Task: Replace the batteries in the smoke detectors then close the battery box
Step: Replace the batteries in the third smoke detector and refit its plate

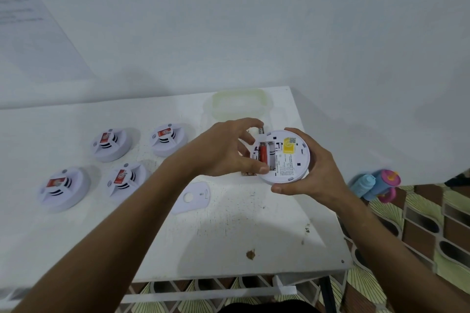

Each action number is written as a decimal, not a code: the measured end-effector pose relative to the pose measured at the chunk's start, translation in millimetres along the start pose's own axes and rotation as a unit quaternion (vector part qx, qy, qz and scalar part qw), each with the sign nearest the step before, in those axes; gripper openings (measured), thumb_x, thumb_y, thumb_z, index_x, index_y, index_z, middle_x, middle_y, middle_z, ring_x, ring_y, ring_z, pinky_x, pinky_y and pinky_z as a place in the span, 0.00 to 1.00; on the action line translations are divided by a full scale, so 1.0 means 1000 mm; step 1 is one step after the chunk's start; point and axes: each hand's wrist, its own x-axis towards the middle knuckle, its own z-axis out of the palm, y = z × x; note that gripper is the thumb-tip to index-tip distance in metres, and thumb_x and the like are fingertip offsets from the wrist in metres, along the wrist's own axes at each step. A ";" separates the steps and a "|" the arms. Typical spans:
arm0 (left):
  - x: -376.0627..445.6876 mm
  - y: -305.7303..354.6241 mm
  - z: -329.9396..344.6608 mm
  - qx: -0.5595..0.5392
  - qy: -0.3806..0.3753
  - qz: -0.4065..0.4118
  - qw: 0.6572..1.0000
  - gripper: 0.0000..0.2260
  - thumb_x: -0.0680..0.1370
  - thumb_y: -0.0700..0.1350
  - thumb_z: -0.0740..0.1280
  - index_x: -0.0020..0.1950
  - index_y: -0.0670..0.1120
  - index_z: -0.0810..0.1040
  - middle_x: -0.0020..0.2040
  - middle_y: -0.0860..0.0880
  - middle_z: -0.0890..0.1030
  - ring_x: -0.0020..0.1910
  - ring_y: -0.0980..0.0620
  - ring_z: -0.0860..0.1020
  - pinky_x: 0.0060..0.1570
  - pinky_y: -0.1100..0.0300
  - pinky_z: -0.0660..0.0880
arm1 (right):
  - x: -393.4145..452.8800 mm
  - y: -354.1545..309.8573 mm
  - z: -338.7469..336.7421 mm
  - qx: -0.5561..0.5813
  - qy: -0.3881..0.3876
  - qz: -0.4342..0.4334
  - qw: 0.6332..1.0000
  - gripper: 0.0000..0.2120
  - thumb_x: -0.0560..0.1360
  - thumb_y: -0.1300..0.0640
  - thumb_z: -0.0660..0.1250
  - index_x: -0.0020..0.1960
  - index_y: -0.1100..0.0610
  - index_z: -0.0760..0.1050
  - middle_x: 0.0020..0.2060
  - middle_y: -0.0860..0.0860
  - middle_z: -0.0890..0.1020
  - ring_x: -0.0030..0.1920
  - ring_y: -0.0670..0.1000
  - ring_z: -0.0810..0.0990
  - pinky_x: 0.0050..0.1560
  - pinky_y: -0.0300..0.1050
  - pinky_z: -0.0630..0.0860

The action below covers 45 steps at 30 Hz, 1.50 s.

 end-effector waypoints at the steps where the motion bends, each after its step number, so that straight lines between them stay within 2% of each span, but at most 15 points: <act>1: 0.000 -0.001 0.001 -0.028 -0.008 -0.001 1.000 0.37 0.66 0.57 0.77 0.72 0.54 0.66 0.60 0.51 0.79 0.50 0.55 0.82 0.52 0.56 0.80 | 0.001 0.000 0.001 -0.001 -0.001 0.001 1.000 0.42 0.56 0.60 0.82 0.65 0.46 0.70 0.56 0.35 0.80 0.58 0.43 0.79 0.54 0.33 0.77; 3: 0.000 -0.002 0.004 -0.058 -0.004 0.003 0.998 0.35 0.67 0.54 0.78 0.71 0.53 0.68 0.59 0.49 0.80 0.50 0.53 0.82 0.53 0.55 0.80 | 0.002 -0.001 0.002 0.001 0.000 0.001 1.000 0.41 0.56 0.60 0.82 0.65 0.46 0.70 0.55 0.34 0.80 0.58 0.42 0.79 0.54 0.32 0.77; 7: 0.001 -0.004 0.008 -0.066 0.023 0.002 0.998 0.32 0.66 0.52 0.79 0.66 0.56 0.68 0.50 0.53 0.81 0.46 0.56 0.82 0.47 0.61 0.80 | 0.003 -0.006 0.004 0.008 0.004 0.004 1.000 0.40 0.55 0.52 0.81 0.65 0.45 0.70 0.56 0.33 0.80 0.58 0.42 0.79 0.55 0.33 0.77; 14: 0.003 -0.013 0.016 -0.159 0.036 -0.019 0.986 0.30 0.69 0.45 0.77 0.66 0.58 0.69 0.49 0.50 0.80 0.44 0.53 0.83 0.43 0.63 0.81 | 0.003 -0.001 0.003 0.013 -0.019 0.001 1.000 0.43 0.55 0.63 0.82 0.66 0.49 0.70 0.56 0.36 0.81 0.59 0.43 0.79 0.55 0.33 0.77; 17: 0.008 -0.015 0.014 -0.167 -0.002 -0.043 0.985 0.26 0.71 0.48 0.75 0.66 0.57 0.70 0.51 0.51 0.81 0.44 0.55 0.84 0.45 0.61 0.81 | 0.001 0.002 0.000 0.018 -0.023 0.004 1.000 0.43 0.54 0.63 0.83 0.66 0.49 0.71 0.55 0.39 0.82 0.58 0.43 0.80 0.53 0.33 0.77; 20: 0.014 -0.023 0.013 -0.237 0.025 -0.069 0.969 0.15 0.77 0.51 0.69 0.63 0.50 0.76 0.50 0.49 0.83 0.44 0.51 0.84 0.44 0.59 0.81 | -0.001 0.002 -0.006 0.018 0.005 -0.006 1.000 0.42 0.53 0.55 0.84 0.65 0.42 0.73 0.56 0.39 0.82 0.58 0.44 0.80 0.54 0.34 0.77; 22: 0.021 -0.036 0.015 -0.107 0.041 -0.073 0.991 0.13 0.78 0.51 0.67 0.61 0.49 0.78 0.47 0.52 0.83 0.44 0.52 0.82 0.46 0.58 0.79 | -0.003 0.003 -0.012 0.020 0.028 -0.007 0.999 0.41 0.53 0.52 0.83 0.62 0.35 0.74 0.57 0.40 0.82 0.59 0.44 0.80 0.54 0.34 0.77; 24: 0.027 -0.048 0.021 0.051 0.011 -0.084 0.995 0.15 0.77 0.51 0.69 0.62 0.50 0.77 0.47 0.55 0.83 0.48 0.55 0.79 0.49 0.62 0.73 | -0.006 0.006 -0.016 0.021 0.041 -0.005 0.999 0.41 0.52 0.51 0.83 0.61 0.33 0.74 0.57 0.40 0.82 0.60 0.44 0.80 0.55 0.35 0.77; 26: 0.034 -0.057 0.029 0.116 -0.030 -0.099 0.988 0.19 0.76 0.51 0.70 0.66 0.49 0.76 0.50 0.53 0.83 0.51 0.55 0.77 0.51 0.63 0.69 | -0.010 0.009 -0.018 0.019 0.043 0.000 0.999 0.41 0.51 0.48 0.84 0.61 0.33 0.74 0.57 0.40 0.82 0.61 0.45 0.79 0.55 0.35 0.77; 28: 0.043 -0.061 0.037 0.147 -0.044 -0.114 0.982 0.23 0.75 0.52 0.71 0.69 0.48 0.73 0.56 0.51 0.82 0.56 0.53 0.76 0.55 0.61 0.71 | -0.013 0.012 -0.020 0.014 0.042 0.001 0.999 0.41 0.52 0.45 0.84 0.62 0.33 0.73 0.58 0.41 0.82 0.61 0.46 0.79 0.56 0.36 0.78; 31: 0.052 -0.066 0.046 0.176 -0.046 -0.128 0.975 0.25 0.75 0.55 0.70 0.70 0.48 0.73 0.62 0.48 0.79 0.61 0.49 0.75 0.59 0.57 0.71 | -0.015 0.014 -0.021 0.016 0.042 0.002 0.999 0.40 0.53 0.50 0.83 0.62 0.33 0.74 0.58 0.42 0.82 0.60 0.46 0.79 0.55 0.36 0.78; 35: 0.056 -0.068 0.049 0.189 -0.062 -0.124 0.972 0.24 0.75 0.56 0.70 0.67 0.47 0.74 0.61 0.47 0.78 0.59 0.48 0.75 0.54 0.58 0.70 | -0.017 0.015 -0.022 0.013 0.041 0.000 0.999 0.40 0.54 0.50 0.84 0.62 0.33 0.73 0.57 0.41 0.82 0.61 0.47 0.79 0.56 0.37 0.78; 39: 0.055 -0.066 0.050 0.178 -0.077 -0.131 0.972 0.23 0.76 0.54 0.69 0.69 0.47 0.72 0.62 0.46 0.78 0.60 0.48 0.74 0.56 0.57 0.70 | -0.018 0.016 -0.022 0.015 0.043 0.000 0.999 0.41 0.54 0.48 0.84 0.63 0.34 0.73 0.58 0.42 0.82 0.61 0.48 0.79 0.57 0.38 0.78; 42: 0.054 -0.065 0.048 0.145 -0.055 -0.148 0.977 0.21 0.74 0.52 0.72 0.64 0.47 0.75 0.57 0.48 0.80 0.56 0.50 0.76 0.54 0.58 0.72 | -0.017 0.018 -0.021 0.016 0.042 0.000 0.999 0.40 0.54 0.52 0.83 0.62 0.34 0.73 0.58 0.41 0.82 0.61 0.47 0.79 0.56 0.37 0.78; 45: 0.048 -0.062 0.045 0.084 -0.015 -0.158 0.984 0.18 0.73 0.46 0.73 0.61 0.48 0.74 0.49 0.51 0.81 0.48 0.53 0.77 0.45 0.63 0.71 | -0.014 0.017 -0.020 0.013 0.040 0.003 0.999 0.40 0.54 0.51 0.83 0.63 0.33 0.73 0.58 0.40 0.82 0.61 0.46 0.79 0.56 0.36 0.77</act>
